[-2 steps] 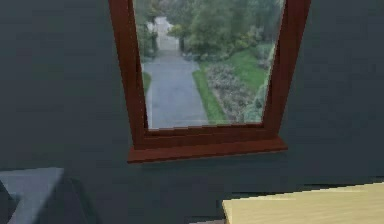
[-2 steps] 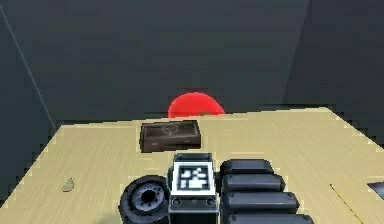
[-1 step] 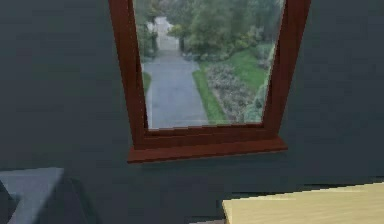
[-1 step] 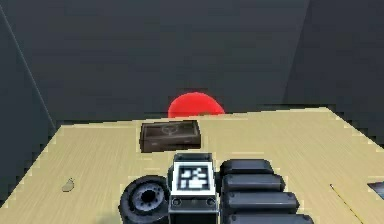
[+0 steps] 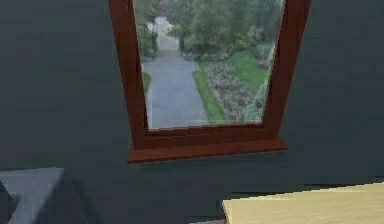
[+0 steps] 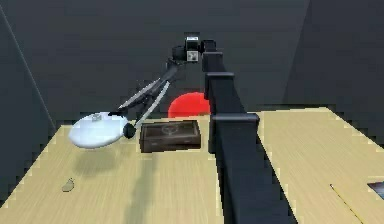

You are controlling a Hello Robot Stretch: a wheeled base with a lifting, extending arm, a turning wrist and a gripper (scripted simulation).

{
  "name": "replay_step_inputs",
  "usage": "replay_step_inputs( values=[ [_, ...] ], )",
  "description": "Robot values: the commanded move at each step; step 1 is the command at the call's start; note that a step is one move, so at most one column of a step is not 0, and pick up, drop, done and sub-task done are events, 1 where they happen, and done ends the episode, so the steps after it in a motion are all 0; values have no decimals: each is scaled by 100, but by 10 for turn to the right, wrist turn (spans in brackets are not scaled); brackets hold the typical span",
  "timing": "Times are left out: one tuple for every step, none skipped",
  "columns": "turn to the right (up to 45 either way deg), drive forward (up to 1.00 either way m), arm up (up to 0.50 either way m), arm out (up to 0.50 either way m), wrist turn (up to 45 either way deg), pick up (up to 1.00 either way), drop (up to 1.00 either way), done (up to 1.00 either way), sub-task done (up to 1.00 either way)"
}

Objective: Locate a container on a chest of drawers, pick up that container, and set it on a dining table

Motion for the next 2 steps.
replay_step_inputs(
  values=[
    [0, 0, 0, 0, 450, 0, 0, 0, 0],
    [0, 0, 0, 0, 450, 0, 0, 0, 0]
  ],
)
